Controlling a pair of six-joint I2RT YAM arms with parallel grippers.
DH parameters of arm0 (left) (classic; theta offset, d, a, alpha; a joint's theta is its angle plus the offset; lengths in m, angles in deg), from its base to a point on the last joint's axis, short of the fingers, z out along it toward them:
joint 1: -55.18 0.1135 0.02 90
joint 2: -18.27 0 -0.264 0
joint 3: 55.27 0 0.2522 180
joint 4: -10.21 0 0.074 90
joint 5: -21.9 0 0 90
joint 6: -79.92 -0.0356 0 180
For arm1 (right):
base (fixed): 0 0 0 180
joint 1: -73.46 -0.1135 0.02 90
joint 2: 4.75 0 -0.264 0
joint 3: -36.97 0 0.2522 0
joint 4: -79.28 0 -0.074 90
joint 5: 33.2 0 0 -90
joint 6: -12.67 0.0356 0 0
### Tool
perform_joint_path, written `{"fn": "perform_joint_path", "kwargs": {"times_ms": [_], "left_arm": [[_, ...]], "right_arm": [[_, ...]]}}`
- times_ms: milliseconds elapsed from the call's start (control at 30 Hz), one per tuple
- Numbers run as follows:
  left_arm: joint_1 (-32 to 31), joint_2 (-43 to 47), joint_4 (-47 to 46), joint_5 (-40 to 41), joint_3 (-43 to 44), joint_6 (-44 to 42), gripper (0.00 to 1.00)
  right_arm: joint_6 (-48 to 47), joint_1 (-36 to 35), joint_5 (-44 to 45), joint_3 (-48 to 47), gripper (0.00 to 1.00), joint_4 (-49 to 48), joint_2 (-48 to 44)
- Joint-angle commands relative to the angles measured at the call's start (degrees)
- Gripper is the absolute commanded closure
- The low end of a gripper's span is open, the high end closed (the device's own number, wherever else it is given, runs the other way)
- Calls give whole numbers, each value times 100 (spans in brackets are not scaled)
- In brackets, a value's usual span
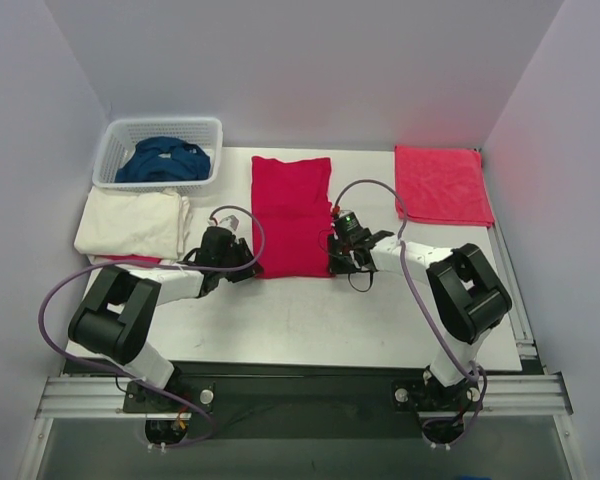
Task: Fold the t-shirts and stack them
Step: Grab one side of the 2/3 rectangular tshirt with both arms, then fold the long partially folded tshirt into a neat square
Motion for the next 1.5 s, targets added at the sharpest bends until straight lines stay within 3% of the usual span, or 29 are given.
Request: {"fn": "perform_joint_path", "kwargs": {"times_ms": [0, 33, 167, 467, 900, 1200, 1467], "left_arm": [[17, -49, 105, -127, -120, -68, 71], [17, -67, 105, -136, -111, -77, 83], [17, -111, 157, -136, -76, -112, 100], [17, 609, 825, 93, -269, -270, 100], [-70, 2990, 2265, 110, -823, -112, 100], [-851, 4687, 3680, 901, -516, 187, 100], [-1353, 5795, 4657, 1534, -156, 459, 100]], "right_arm": [[91, -25, -199, 88, 84, 93, 140], [100, -34, -208, 149, 89, 93, 122], [117, -34, -235, 246, 100, 137, 52], [249, -227, -270, 562, 100, 374, -404], [627, -1202, 143, 1248, 100, 1244, -2547], [970, -2072, 864, 1249, 100, 1930, -3822], [1163, -2793, 1469, 1012, 100, 2413, -4281]]}}
